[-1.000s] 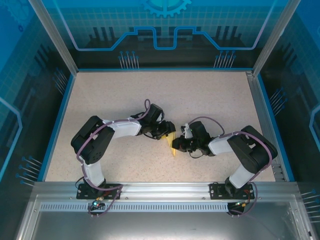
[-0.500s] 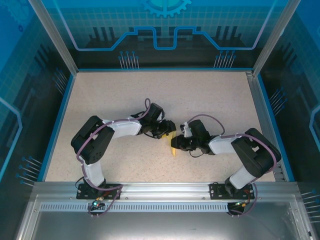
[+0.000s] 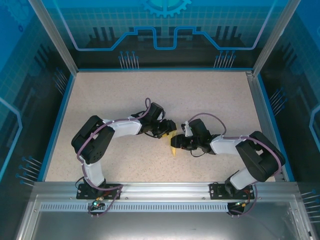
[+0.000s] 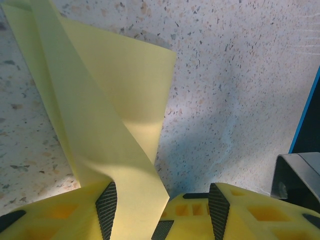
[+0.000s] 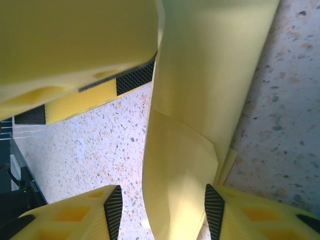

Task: Fold a paper plane with a square sheet of paper (pick it up from the middle)
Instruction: Fold the wing for the fifth time at the center of the table.

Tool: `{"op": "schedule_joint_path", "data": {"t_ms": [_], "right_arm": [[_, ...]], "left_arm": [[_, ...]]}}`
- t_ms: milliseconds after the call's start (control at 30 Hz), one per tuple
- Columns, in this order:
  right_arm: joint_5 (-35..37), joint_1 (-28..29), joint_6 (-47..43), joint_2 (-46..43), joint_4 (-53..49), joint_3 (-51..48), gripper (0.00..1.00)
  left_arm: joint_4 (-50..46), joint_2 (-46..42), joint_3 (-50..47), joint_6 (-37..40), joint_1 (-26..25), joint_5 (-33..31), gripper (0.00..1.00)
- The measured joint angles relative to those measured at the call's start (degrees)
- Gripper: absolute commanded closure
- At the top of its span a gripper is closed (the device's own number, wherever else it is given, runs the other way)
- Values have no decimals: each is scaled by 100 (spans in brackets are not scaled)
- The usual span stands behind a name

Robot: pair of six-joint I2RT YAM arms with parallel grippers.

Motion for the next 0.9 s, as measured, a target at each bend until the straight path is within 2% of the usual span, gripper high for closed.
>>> {"op": "schedule_joint_path", "data": {"t_ms": [167, 367, 767, 900], "right_arm": [[155, 2, -127, -20, -260, 96, 41], [214, 13, -249, 22, -400, 278, 39], [435, 168, -330, 310, -695, 610, 41], [575, 229, -339, 321, -804, 669, 44]], "left_arm": [[-2, 0, 0, 0, 0, 0, 44], [-4, 2, 33, 0, 0, 0, 44], [-2, 2, 52, 0, 0, 4, 44], [-2, 2, 52, 0, 0, 11, 44]]}}
